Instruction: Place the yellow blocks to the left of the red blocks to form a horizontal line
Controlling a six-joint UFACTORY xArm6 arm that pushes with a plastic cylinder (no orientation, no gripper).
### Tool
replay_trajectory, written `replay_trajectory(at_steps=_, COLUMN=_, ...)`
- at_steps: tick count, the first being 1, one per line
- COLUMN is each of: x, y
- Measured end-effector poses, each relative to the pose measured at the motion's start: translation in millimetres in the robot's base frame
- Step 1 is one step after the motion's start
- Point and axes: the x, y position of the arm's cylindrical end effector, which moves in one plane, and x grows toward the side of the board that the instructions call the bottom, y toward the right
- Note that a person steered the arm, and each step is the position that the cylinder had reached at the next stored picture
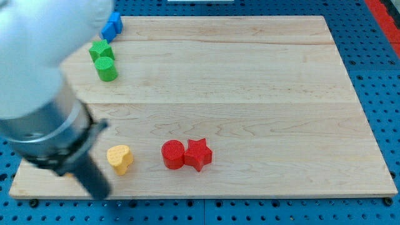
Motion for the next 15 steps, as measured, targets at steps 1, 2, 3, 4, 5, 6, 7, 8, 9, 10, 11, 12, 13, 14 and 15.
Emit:
replay_trajectory(at_steps=1, x=0, y=-2)
replay_trajectory(at_steps=2, x=-2, y=1)
replay_trajectory(at_steps=3, x=-7, y=2)
replay_trajectory(at_steps=4, x=-20, y=2)
replay_trajectory(at_steps=5, x=-16, y=-5)
replay_trajectory(at_steps=6, x=-16, y=-17)
replay_trajectory(at_steps=7, x=-16, y=-19)
replay_trajectory(at_steps=8, x=-16, y=-19)
replay_trajectory(at_steps=9, x=-23, y=-19)
replay_trajectory(at_steps=10, x=-24, y=-18)
replay_trajectory(at_steps=11, x=-2, y=-28)
replay_trajectory(at_steps=12, x=-1, y=-61)
replay_trajectory(at_steps=13, x=-2, y=-104)
replay_trajectory(at_steps=14, x=-14, y=-99)
replay_trajectory(at_steps=15, x=-31, y=-92)
